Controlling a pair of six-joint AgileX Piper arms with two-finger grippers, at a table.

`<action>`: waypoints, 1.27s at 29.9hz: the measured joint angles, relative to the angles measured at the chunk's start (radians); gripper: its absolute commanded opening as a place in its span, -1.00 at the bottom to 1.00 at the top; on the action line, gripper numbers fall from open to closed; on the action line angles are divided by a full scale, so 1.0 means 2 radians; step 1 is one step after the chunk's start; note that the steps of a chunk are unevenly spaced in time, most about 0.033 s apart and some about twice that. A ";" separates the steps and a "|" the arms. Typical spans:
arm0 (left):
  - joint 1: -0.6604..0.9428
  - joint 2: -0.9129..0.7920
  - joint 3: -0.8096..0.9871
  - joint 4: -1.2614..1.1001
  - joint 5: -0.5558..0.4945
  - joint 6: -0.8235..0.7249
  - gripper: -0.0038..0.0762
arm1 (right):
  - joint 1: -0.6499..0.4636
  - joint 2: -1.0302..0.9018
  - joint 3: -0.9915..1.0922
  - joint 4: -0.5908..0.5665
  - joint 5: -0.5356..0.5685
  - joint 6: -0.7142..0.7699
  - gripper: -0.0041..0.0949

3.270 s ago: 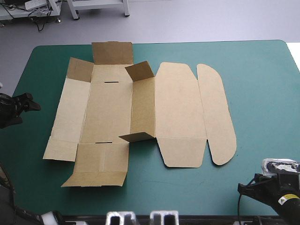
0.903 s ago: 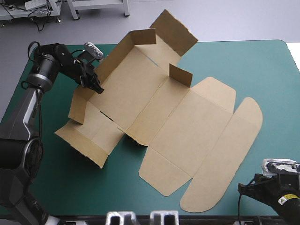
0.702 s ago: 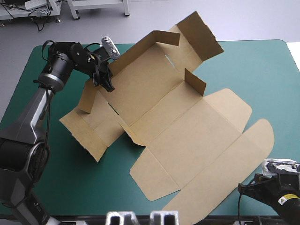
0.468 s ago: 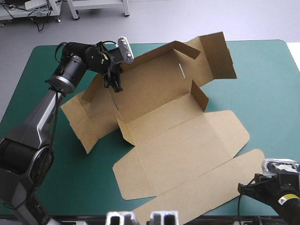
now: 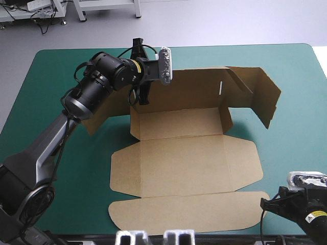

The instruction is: Fold the box

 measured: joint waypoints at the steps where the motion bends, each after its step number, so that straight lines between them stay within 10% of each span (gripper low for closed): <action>1: -0.010 -0.002 0.000 0.012 -0.001 -0.009 -0.93 | 0.000 0.000 -0.007 0.000 0.000 0.000 -0.96; 20: -0.170 -0.037 0.157 0.338 -0.075 -0.299 -0.93 | 0.000 0.187 -0.289 0.011 0.002 0.000 -0.96; 38: -0.177 -0.040 0.197 0.489 -0.120 -0.497 -0.93 | 0.000 0.568 -0.657 0.107 0.093 -0.036 -0.96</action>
